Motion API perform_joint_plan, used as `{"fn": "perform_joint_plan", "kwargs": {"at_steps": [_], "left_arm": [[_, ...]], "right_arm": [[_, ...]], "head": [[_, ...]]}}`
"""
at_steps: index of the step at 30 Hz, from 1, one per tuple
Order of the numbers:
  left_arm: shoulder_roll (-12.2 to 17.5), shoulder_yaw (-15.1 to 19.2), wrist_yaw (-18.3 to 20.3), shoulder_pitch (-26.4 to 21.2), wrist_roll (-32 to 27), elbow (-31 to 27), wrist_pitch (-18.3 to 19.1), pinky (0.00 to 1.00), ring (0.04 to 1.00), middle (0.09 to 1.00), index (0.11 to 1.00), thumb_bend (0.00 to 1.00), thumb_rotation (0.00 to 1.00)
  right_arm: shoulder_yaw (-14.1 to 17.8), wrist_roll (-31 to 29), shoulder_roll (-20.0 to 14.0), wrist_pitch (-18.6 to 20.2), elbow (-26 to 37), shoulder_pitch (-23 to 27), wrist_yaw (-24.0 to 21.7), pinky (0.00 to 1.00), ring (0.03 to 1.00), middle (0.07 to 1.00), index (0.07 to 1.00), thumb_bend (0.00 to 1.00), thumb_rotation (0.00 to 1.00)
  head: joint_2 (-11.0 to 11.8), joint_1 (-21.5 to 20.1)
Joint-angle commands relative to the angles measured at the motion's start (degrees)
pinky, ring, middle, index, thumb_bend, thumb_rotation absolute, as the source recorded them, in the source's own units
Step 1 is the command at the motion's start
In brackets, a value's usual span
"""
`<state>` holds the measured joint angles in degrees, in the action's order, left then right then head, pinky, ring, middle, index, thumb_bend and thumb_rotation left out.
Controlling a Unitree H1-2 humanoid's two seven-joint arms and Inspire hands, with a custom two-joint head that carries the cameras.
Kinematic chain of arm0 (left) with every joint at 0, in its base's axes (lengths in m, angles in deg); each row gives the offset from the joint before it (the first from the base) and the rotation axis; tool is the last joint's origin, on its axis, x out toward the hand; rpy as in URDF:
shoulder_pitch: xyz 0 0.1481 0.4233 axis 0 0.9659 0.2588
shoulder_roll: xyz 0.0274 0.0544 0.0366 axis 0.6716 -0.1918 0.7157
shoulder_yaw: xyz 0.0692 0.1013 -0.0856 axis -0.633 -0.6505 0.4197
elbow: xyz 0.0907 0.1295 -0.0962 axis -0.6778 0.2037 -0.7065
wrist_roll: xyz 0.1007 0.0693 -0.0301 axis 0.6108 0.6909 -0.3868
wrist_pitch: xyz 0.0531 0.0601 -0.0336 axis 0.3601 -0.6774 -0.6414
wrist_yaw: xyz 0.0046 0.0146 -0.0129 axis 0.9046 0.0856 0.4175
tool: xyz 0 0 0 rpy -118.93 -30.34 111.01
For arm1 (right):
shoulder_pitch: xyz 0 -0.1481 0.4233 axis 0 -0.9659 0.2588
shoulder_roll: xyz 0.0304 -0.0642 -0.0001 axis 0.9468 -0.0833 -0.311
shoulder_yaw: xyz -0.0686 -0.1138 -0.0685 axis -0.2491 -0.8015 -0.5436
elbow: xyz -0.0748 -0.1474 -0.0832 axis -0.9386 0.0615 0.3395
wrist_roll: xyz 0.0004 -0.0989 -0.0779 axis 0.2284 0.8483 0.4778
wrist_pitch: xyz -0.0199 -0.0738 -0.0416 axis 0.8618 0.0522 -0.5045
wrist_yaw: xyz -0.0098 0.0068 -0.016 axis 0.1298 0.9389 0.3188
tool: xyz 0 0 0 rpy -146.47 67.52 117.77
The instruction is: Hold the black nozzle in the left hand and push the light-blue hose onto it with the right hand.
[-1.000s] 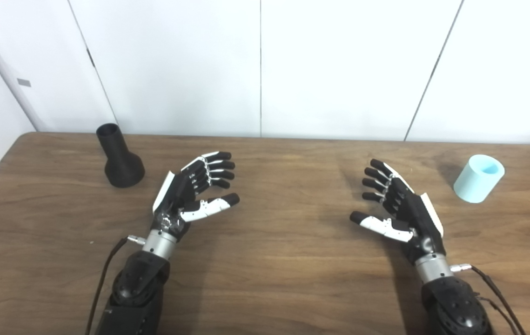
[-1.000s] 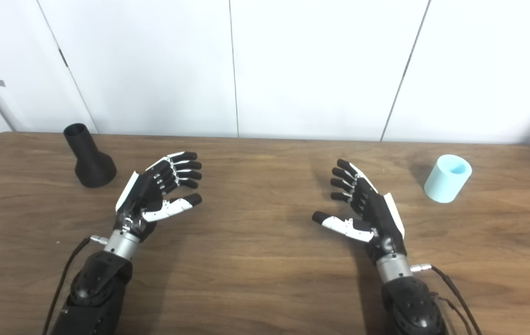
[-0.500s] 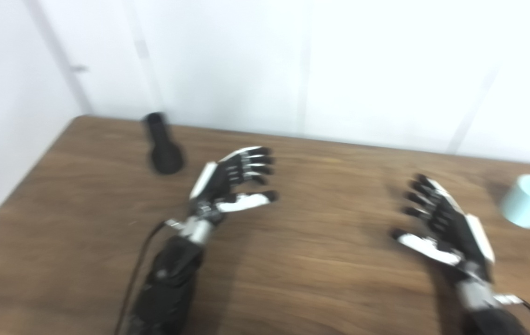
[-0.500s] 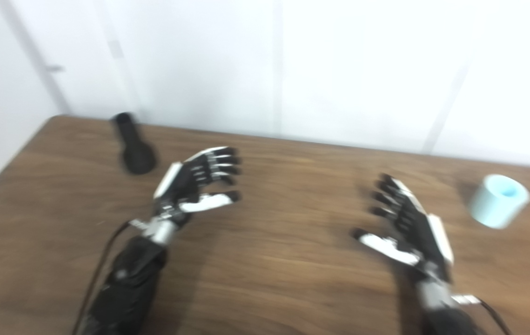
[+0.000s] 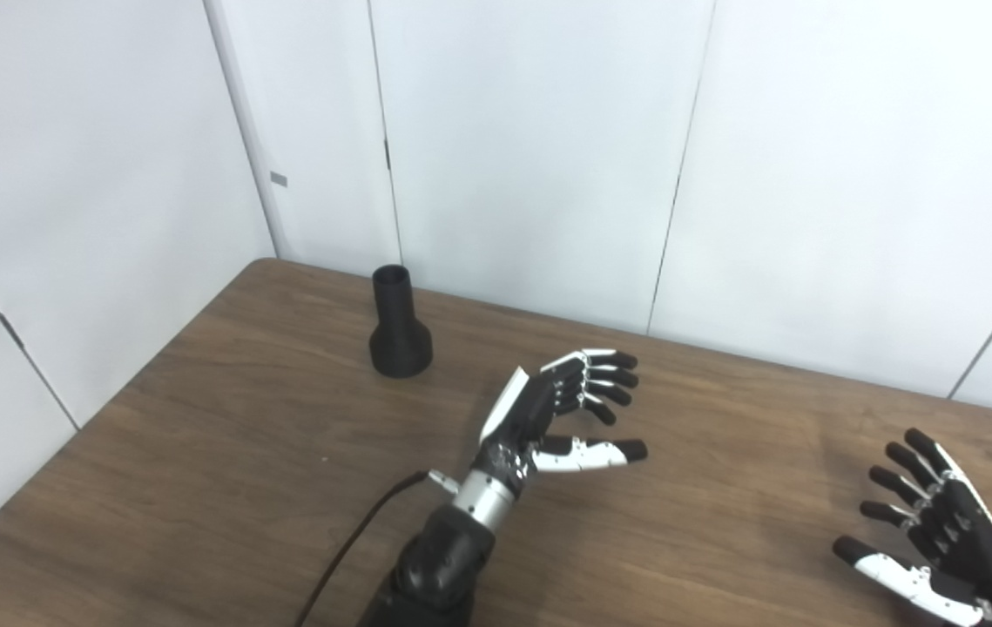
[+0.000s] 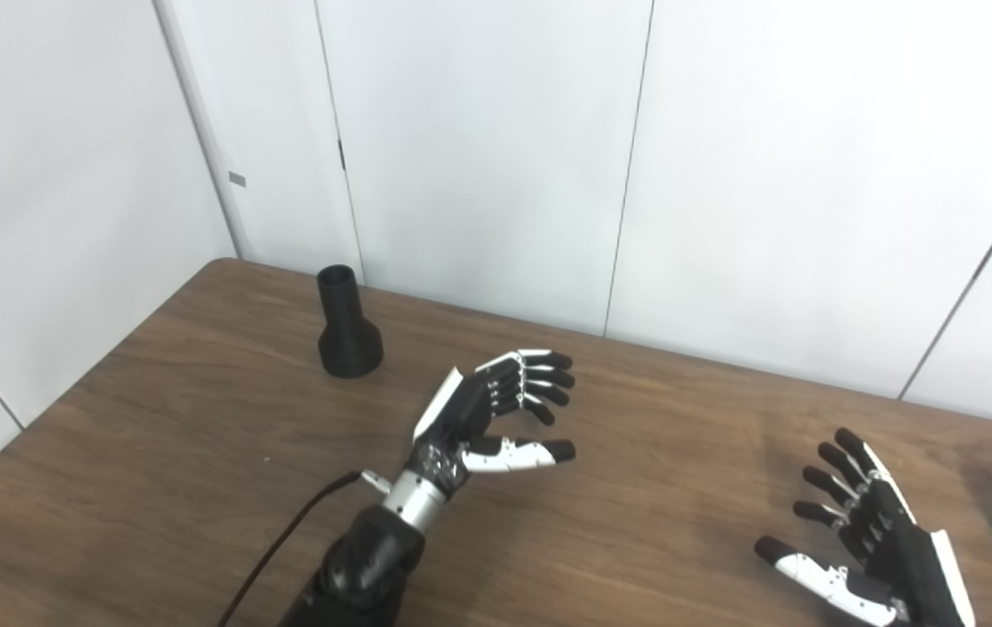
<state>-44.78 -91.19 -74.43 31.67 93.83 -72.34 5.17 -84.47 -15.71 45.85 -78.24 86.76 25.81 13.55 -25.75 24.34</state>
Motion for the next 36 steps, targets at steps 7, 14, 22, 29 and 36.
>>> {"fn": "perform_joint_plan", "kwargs": {"at_steps": [7, 14, 22, 29, 36], "left_arm": [[6.8, 3.5, -3.6, -2.7, 8.5, -13.4, 4.6, 0.71, 0.764, 0.769, 0.764, 0.74, 0.11], [12.6, 8.5, -4.3, -8.7, 9.8, -22.3, 14.0, 0.70, 0.818, 0.813, 0.805, 0.76, 0.09], [20.0, 11.2, -5.5, -12.7, 14.9, -22.7, 18.8, 0.77, 0.861, 0.842, 0.824, 0.75, 0.06], [25.5, 14.2, -8.1, -14.7, 19.0, -19.6, 23.2, 0.67, 0.817, 0.829, 0.820, 0.76, 0.09], [27.5, 14.8, -11.6, -14.1, 23.3, -14.4, 28.3, 0.77, 0.836, 0.782, 0.827, 0.79, 0.16]], "right_arm": [[0.1, -1.2, 0.4, 0.1, 2.7, 2.2, 0.0, 0.65, 0.813, 0.891, 0.911, 0.62, 0.00], [-0.4, -0.3, 1.3, 3.5, 5.8, 2.1, 1.0, 0.65, 0.820, 0.916, 0.931, 0.53, 0.00], [-0.3, 0.6, 1.6, 7.3, 7.9, 1.9, 1.5, 0.72, 0.827, 0.904, 0.909, 0.51, 0.00], [-0.6, 1.6, 1.7, 7.6, 7.7, 2.2, 1.9, 0.73, 0.820, 0.912, 0.918, 0.50, 0.00], [-0.6, 1.1, 1.8, 9.4, 9.1, 2.0, 1.6, 0.67, 0.800, 0.918, 0.914, 0.48, 0.00]], "head": [[0.4, -0.1], [0.5, 0.6], [0.3, 0.5], [-0.2, 0.5], [-0.5, 0.6]]}}
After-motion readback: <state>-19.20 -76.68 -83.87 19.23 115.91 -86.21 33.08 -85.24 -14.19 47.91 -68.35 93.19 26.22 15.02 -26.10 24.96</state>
